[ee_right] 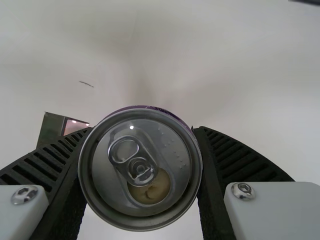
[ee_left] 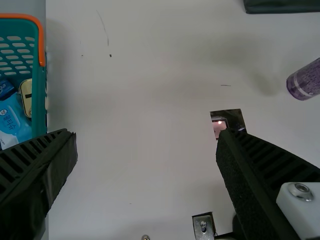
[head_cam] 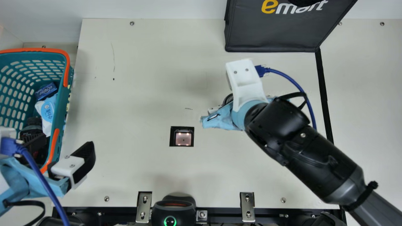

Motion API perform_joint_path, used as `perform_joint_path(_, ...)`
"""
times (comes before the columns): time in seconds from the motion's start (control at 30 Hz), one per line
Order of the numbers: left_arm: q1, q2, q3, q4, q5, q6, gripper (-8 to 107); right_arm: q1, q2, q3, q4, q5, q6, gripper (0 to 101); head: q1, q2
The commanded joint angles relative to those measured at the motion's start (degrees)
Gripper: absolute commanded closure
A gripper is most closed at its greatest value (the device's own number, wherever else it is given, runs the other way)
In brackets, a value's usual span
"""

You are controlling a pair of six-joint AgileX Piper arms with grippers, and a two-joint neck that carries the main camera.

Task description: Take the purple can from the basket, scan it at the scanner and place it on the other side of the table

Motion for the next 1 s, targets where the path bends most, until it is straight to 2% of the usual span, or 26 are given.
perform_joint_path(0.0, 0.0, 0.0, 0.0, 0.0, 0.0, 0.0, 9, -0.9, -0.2, -1.3, 0.9, 0.7, -1.6, 101, -1.7, -2.7)
perform_joint_path(0.17, 0.0, 0.0, 0.0, 0.0, 0.0, 0.0, 9, -5.2, -1.7, -2.2, 3.2, 1.0, -5.6, 101, -1.7, -9.3)
perform_joint_path(0.4, 0.0, 0.0, 0.0, 0.0, 0.0, 0.0, 9, -17.0, -6.6, 1.1, 9.6, -0.3, -16.9, 101, -1.7, -18.7)
perform_joint_path(0.7, 0.0, 0.0, 0.0, 0.0, 0.0, 0.0, 9, -39.2, -11.5, 4.0, 22.4, 1.2, -40.4, 101, -1.7, -20.0)
perform_joint_path(0.97, 0.0, 0.0, 0.0, 0.0, 0.0, 0.0, 9, -59.5, -8.9, 2.8, 30.6, 4.0, -60.9, 101, -1.7, -20.0)
